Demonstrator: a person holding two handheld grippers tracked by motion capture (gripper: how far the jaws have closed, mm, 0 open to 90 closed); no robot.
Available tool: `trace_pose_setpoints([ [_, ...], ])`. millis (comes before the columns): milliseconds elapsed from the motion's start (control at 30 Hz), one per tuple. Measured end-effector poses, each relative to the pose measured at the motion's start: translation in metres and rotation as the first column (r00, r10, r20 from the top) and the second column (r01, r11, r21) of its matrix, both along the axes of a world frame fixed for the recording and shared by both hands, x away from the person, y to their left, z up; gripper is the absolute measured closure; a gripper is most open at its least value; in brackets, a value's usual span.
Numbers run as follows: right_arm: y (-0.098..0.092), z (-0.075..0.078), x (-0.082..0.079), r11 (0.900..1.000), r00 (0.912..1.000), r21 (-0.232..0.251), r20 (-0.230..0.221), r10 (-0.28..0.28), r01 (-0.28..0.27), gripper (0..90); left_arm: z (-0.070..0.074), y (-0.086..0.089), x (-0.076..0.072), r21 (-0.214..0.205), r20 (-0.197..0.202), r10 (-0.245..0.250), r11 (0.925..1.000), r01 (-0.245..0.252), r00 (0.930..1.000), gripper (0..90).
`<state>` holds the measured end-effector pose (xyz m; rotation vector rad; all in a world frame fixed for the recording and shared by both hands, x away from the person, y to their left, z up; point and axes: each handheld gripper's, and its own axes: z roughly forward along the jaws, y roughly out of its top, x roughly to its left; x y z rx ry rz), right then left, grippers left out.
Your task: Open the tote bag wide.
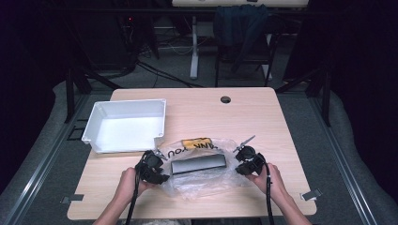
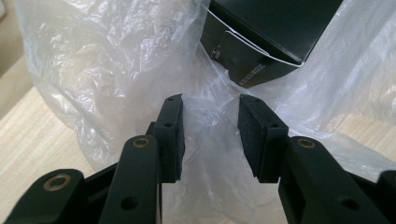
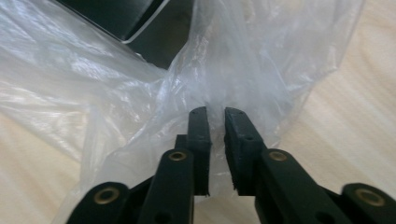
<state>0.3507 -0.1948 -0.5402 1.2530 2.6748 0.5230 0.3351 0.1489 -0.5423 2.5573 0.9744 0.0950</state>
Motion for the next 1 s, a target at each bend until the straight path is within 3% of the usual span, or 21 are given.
trace_pose_setpoints([
  [100, -0.002, 0.0, 0.004, 0.9981, 0.9999, -0.061, 0.016, 0.001, 0.0, 85.9, -0.001, -0.002, -0.001, 0.003, -0.008, -0.007, 1.0, 0.007, 0.9999, 62.8],
  [167, -0.005, -0.002, 0.008, 0.9984, 0.999, -0.052, 0.037, -0.023, 0.025, 86.5, -0.001, -0.002, -0.001, 0.001, -0.009, -0.007, 1.0, 0.007, 0.9999, 62.6],
  [200, -0.007, 0.0, 0.011, 0.9976, 0.9996, -0.068, 0.022, -0.016, 0.018, 86.5, -0.001, -0.001, 0.0, 0.001, -0.01, -0.005, 1.0, 0.005, 0.9999, 62.4],
  [233, -0.008, -0.002, 0.011, 0.9983, 0.9985, -0.039, 0.034, -0.043, 0.044, 86.4, -0.001, 0.0, 0.0, -0.009, -0.013, -0.001, 1.0, 0.001, 0.9999, 61.9],
  [400, -0.012, 0.008, 0.011, 0.9991, 0.9993, 0.031, 0.023, -0.03, 0.029, 74.5, 0.009, 0.005, 0.0, -0.042, 0.001, 0.016, 0.999, -0.016, 0.9999, 51.0],
  [433, -0.012, 0.009, 0.009, 0.9941, 0.9976, 0.094, 0.038, -0.058, 0.054, 72.1, 0.011, 0.005, 0.0, -0.054, 0.004, 0.017, 0.9984, -0.016, 0.9999, 48.8],
  [467, -0.015, 0.015, 0.01, 0.9962, 0.9991, 0.08, 0.025, -0.035, 0.033, 68.0, 0.014, 0.006, -0.001, -0.062, 0.014, 0.02, 0.9979, -0.019, 0.9997, 47.9],
  [600, -0.02, 0.025, 0.008, 0.9857, 0.9977, 0.162, 0.04, -0.055, 0.048, 55.0, 0.023, 0.01, -0.002, -0.083, 0.039, 0.031, 0.9962, -0.027, 0.9988, 46.7],
  [667, -0.02, 0.024, 0.009, 0.9837, 0.9978, 0.173, 0.036, -0.056, 0.049, 57.4, 0.024, 0.013, -0.001, -0.081, 0.046, 0.037, 0.9962, -0.033, 0.9982, 49.1],
  [867, -0.011, 0.016, 0.016, 0.9886, 0.9992, 0.146, 0.012, -0.038, 0.036, 83.9, 0.014, 0.012, 0.005, -0.04, 0.045, 0.046, 0.9982, -0.045, 0.9979, 70.7],
  [933, -0.006, 0.014, 0.019, 0.9918, 0.9994, 0.124, 0.017, -0.032, 0.029, 88.4, 0.01, 0.011, 0.006, -0.032, 0.039, 0.046, 0.9985, -0.045, 0.9982, 78.0],
  [1000, -0.001, 0.011, 0.021, 0.9899, 0.9985, 0.136, 0.033, -0.043, 0.038, 89.7, 0.009, 0.011, 0.007, -0.026, 0.041, 0.056, 0.9981, -0.055, 0.9976, 82.3],
])
